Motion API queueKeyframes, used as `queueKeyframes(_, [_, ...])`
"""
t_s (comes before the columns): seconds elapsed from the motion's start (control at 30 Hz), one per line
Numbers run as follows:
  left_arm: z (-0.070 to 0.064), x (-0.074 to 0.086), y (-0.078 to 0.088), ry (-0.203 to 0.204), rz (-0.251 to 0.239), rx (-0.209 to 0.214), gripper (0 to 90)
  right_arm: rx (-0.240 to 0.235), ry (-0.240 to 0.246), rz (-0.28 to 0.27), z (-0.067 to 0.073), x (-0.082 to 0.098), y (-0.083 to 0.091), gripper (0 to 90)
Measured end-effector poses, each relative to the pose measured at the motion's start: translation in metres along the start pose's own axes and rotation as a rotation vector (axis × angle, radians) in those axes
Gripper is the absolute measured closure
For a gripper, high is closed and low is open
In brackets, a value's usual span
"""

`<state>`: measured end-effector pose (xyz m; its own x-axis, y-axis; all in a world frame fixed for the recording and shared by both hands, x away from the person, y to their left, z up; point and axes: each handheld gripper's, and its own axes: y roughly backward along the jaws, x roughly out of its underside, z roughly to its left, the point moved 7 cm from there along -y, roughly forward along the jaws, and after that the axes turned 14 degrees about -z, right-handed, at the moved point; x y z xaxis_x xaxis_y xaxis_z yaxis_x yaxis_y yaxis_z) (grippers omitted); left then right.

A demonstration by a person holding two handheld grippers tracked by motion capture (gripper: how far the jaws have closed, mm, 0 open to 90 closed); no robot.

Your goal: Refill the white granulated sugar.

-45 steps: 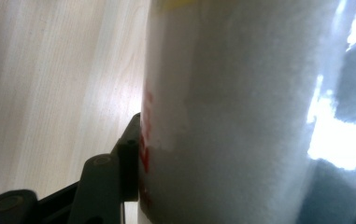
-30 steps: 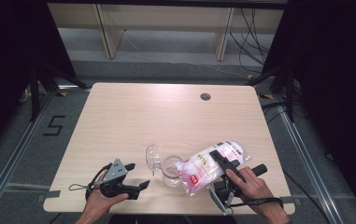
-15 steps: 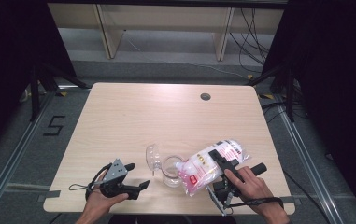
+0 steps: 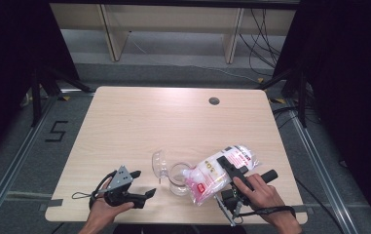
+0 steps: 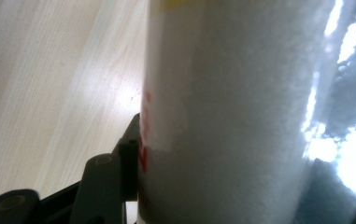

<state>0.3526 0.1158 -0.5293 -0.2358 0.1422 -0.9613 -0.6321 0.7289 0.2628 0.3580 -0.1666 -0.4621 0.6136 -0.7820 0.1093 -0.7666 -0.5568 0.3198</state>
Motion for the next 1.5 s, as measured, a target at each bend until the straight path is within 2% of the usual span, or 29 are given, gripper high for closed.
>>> queueKeyframes(0.3, [0.0,0.0,0.0001,-0.001,0.001,0.0,16.1,-0.002,-0.005,-0.001,0.0005,0.0001,-0.0005,49.7])
queueKeyframes(0.33, [0.0,0.0,0.0001,-0.001,0.0,0.0,16.1,-0.018,0.004,0.008,0.0004,0.0002,0.0,49.8])
queueKeyframes(0.4, [0.0,-0.0001,0.0001,0.0,0.0,0.0,16.1,-0.016,0.022,-0.003,-0.0014,-0.0004,-0.0007,49.8])
queueKeyframes(0.47, [-0.0001,0.0,0.0001,0.0,0.0,0.0,16.1,-0.001,-0.002,-0.003,0.0007,-0.0001,-0.0002,49.8])
queueKeyframes(0.63, [-0.0001,-0.0001,0.0001,0.0,0.0,-0.001,16.1,-0.001,-0.003,-0.005,0.0006,-0.0004,-0.0004,49.9])
queueKeyframes(0.67, [0.0,-0.0001,0.0002,-0.001,0.001,-0.001,16.1,-0.004,0.027,-0.025,-0.0015,-0.0017,-0.0021,49.9])
queueKeyframes(0.77, [0.0,-0.0002,0.0002,-0.001,0.0,-0.002,16.1,-0.012,0.024,-0.019,-0.0012,-0.0014,-0.0017,49.9])
queueKeyframes(0.83, [-0.0001,-0.0001,0.0002,-0.001,0.001,0.0,16.1,-0.012,-0.006,0.002,0.0013,-0.0001,0.0002,50.0])
queueKeyframes(0.87, [-0.0001,0.0,0.0002,-0.002,0.001,0.0,16.1,-0.014,0.029,-0.017,-0.0016,-0.0013,-0.0013,50.0])
queueKeyframes(0.97, [-0.0013,0.0004,0.0,0.019,0.0,-0.008,16.1,-0.004,0.026,-0.024,-0.0013,-0.0017,-0.0018,50.0])
queueKeyframes(1.0, [-0.0002,0.0,0.0001,-0.001,0.001,0.0,16.1,-0.003,0.026,-0.024,-0.0014,-0.0017,-0.0019,50.0])
queueKeyframes(1.2, [-0.0001,0.0,0.0002,-0.003,0.0,0.001,16.1,-0.009,0.028,-0.025,-0.0015,-0.002,-0.0016,50.1])
queueKeyframes(1.23, [-0.0001,0.0,0.0002,-0.003,0.001,0.001,16.1,-0.006,0.012,-0.021,-0.0001,-0.0016,-0.0012,50.1])
queueKeyframes(1.27, [-0.0017,0.0007,0.0,0.024,0.001,-0.009,16.1,-0.009,0.015,-0.022,-0.0005,-0.0017,-0.0014,50.1])
queueKeyframes(1.37, [-0.0017,0.0007,-0.0003,0.025,-0.001,-0.006,16.1,-0.007,0.016,-0.021,-0.0006,-0.0014,-0.0014,50.1])
queueKeyframes(1.4, [-0.0018,0.0007,-0.0005,0.027,-0.002,-0.003,16.1,-0.007,0.035,-0.025,-0.0023,-0.0017,-0.0016,50.1])
queueKeyframes(1.43, [-0.0016,0.0007,0.0,0.025,0.0,-0.01,16.0,-0.008,0.035,-0.024,-0.0022,-0.0014,-0.0015,50.1])
queueKeyframes(1.47, [0.0,0.0,0.0,-0.002,0.0,0.001,16.1,-0.013,0.017,-0.006,-0.0004,-0.0003,0.0001,50.1])
queueKeyframes(1.5, [0.0,0.0,0.0,-0.002,0.0,0.001,16.1,-0.013,0.017,-0.006,-0.0004,-0.0003,0.0001,50.1])
